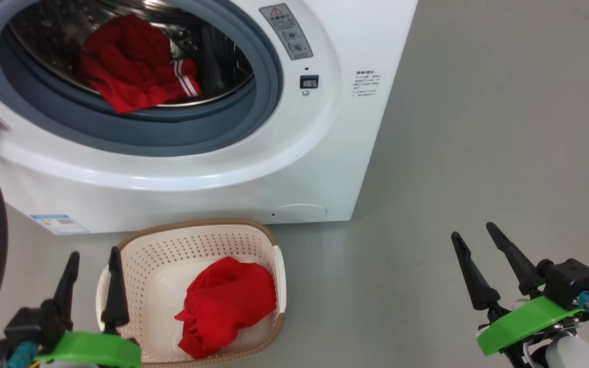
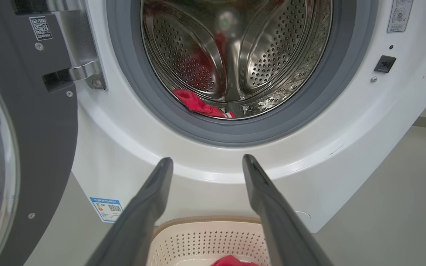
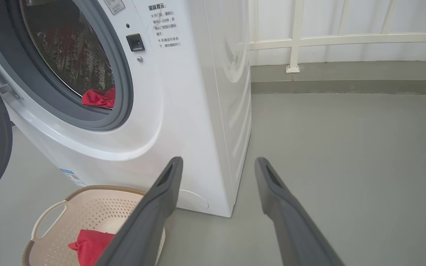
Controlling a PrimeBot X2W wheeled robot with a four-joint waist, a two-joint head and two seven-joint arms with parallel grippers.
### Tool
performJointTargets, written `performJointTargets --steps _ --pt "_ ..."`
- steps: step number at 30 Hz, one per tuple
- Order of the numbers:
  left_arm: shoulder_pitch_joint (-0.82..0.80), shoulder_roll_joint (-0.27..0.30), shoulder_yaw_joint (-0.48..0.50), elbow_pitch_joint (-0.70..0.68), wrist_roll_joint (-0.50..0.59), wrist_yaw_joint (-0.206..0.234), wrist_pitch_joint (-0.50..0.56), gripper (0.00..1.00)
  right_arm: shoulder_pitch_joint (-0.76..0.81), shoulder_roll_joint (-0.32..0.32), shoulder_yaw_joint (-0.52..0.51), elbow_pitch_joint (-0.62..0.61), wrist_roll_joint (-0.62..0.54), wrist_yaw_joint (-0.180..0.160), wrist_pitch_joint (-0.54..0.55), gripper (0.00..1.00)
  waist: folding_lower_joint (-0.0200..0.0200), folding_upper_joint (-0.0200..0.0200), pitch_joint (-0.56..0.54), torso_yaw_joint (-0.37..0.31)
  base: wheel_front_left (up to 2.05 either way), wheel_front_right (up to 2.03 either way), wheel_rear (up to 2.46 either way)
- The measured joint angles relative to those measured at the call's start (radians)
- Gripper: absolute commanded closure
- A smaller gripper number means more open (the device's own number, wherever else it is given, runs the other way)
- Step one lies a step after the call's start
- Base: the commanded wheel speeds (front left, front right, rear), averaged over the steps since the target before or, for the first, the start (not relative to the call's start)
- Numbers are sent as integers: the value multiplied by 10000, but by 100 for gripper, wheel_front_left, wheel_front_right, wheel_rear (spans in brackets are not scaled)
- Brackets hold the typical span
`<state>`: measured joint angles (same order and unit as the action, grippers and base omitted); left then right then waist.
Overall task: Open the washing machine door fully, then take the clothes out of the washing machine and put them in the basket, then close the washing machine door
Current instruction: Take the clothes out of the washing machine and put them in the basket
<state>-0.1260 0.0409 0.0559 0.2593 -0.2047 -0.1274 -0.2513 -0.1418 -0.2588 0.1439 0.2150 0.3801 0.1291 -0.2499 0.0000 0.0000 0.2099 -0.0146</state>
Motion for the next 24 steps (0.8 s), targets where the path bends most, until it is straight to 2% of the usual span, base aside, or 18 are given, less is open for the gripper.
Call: performJointTargets --steps 5,8,15,24 --pt "-718 -38 -119 56 -2 0 -8 0 -18 25 -36 -54 -2 0 0 0 0 0 230 17 0 0 0" --pt "-1535 -50 -326 589 86 0 -10 0 -61 50 -48 -67 -4 0 0 0 0 0 423 19 0 0 0" --pt "-4022 163 -842 2738 430 -2 63 0 -637 209 31 -96 -10 0 0 0 0 0 997 -66 0 0 0" --pt "-7531 610 -1252 5398 1001 54 1264 0 -1141 372 33 -150 -12 0 0 0 0 0 1859 -255 0 0 0"
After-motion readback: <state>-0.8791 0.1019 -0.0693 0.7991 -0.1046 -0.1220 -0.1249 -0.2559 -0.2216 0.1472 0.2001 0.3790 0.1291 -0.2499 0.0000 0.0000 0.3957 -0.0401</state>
